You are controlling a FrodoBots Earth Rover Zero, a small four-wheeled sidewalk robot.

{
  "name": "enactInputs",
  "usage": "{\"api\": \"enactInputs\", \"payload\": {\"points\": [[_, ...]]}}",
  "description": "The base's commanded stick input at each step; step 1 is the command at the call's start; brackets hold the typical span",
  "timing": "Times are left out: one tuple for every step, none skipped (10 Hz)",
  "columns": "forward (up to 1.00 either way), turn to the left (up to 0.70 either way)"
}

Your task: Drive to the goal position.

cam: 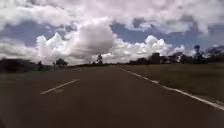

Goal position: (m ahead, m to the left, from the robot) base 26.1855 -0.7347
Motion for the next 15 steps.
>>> {"api": "enactInputs", "payload": {"points": [[1.00, 0.00], [1.00, -0.28], [1.00, -0.31], [1.00, 0.00], [1.00, 0.00], [1.00, 0.00], [1.00, 0.00], [1.00, 0.00], [1.00, 0.00], [1.00, 0.00], [1.00, 0.00], [1.00, 0.00], [1.00, 0.00], [1.00, 0.00], [1.00, -0.08]]}}
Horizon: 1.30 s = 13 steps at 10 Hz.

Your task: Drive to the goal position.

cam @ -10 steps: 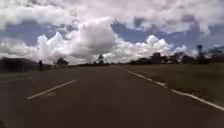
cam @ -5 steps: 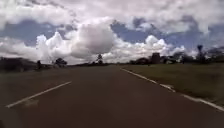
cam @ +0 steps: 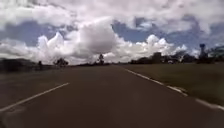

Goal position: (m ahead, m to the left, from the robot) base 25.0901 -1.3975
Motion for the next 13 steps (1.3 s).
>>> {"api": "enactInputs", "payload": {"points": [[1.00, -0.26], [1.00, 0.00], [1.00, 0.00], [1.00, 0.00], [1.00, 0.00], [1.00, 0.00], [1.00, 0.00], [1.00, 0.00], [1.00, 0.00], [1.00, 0.00], [1.00, 0.00], [1.00, 0.00], [1.00, 0.00]]}}
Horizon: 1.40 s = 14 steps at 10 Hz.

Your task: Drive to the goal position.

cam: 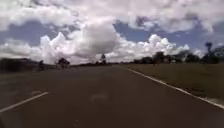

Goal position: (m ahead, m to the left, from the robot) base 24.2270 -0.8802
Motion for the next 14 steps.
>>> {"api": "enactInputs", "payload": {"points": [[1.00, 0.00], [1.00, -0.19], [1.00, -0.32], [1.00, -0.27], [1.00, -0.12], [1.00, -0.04], [1.00, -0.01], [1.00, 0.00], [1.00, 0.00], [1.00, 0.00], [1.00, 0.00], [1.00, 0.00], [1.00, 0.00], [1.00, 0.00]]}}
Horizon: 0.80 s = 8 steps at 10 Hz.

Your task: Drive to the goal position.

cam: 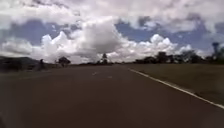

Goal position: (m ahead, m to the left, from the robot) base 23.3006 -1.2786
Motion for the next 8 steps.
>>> {"api": "enactInputs", "payload": {"points": [[1.00, 0.00], [1.00, 0.00], [1.00, 0.00], [1.00, 0.00], [1.00, 0.00], [1.00, 0.00], [1.00, 0.00], [1.00, 0.00]]}}
